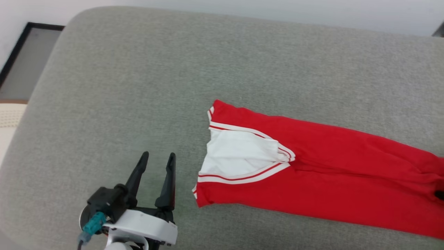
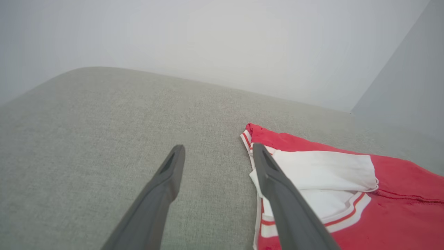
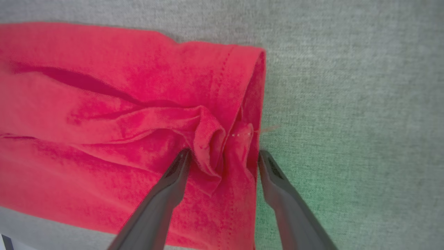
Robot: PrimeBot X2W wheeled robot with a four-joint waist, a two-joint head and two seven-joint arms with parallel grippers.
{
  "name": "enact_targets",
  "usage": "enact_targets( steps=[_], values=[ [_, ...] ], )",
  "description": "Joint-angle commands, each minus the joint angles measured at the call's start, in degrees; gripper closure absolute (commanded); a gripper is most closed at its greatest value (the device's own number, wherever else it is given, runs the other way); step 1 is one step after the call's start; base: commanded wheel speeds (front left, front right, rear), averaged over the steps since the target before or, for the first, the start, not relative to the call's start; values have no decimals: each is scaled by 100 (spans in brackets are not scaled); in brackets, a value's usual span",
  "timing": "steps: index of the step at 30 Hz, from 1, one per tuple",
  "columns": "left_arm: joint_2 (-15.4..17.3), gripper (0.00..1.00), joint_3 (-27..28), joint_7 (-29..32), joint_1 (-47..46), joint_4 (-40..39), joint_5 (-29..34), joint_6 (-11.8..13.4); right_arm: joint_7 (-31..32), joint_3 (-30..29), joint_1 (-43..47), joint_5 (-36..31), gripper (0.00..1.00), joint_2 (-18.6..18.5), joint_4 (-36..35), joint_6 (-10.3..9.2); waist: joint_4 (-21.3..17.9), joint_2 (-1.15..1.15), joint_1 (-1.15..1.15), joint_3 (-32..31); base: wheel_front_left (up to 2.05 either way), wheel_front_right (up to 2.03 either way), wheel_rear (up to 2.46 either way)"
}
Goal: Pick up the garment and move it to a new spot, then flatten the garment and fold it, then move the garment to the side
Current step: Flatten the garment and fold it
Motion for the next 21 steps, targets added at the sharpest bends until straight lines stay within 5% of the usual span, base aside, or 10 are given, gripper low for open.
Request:
enact_targets(
  steps=[1, 6, 7, 8, 9, 21],
  values=[
    [-90, 0, 121, -4, 66, -18, 262, -84, 44, -3, 80, -32, 0, 100, 81, -4, 120, 0, 0, -65, 0, 0, 0],
    [-462, 0, 464, -4, 197, 147, 801, -466, 170, -2, 132, -158, 6, 225, 209, -3, 180, 0, 0, -39, 0, 0, 0],
    [-517, 0, 511, -4, 200, 219, 918, -530, 160, -4, 130, -174, 43, 259, 221, -2, 182, 0, 0, -25, 0, 0, 0],
    [-566, 0, 572, -4, 181, 258, 1011, -585, 144, -2, 131, -185, 64, 280, 229, -2, 184, 0, 0, -14, 0, 0, 0],
    [-641, 0, 635, -4, 175, 308, 1076, -649, 130, -5, 135, -193, 100, 304, 246, -2, 184, 0, 0, -5, 0, 0, 0],
    [-1069, 0, 1239, -5, 125, 545, 1648, -1155, -71, -14, 78, -195, 100, 356, 299, -4, 57, 0, 0, -24, 0, 0, 0]
  ],
)
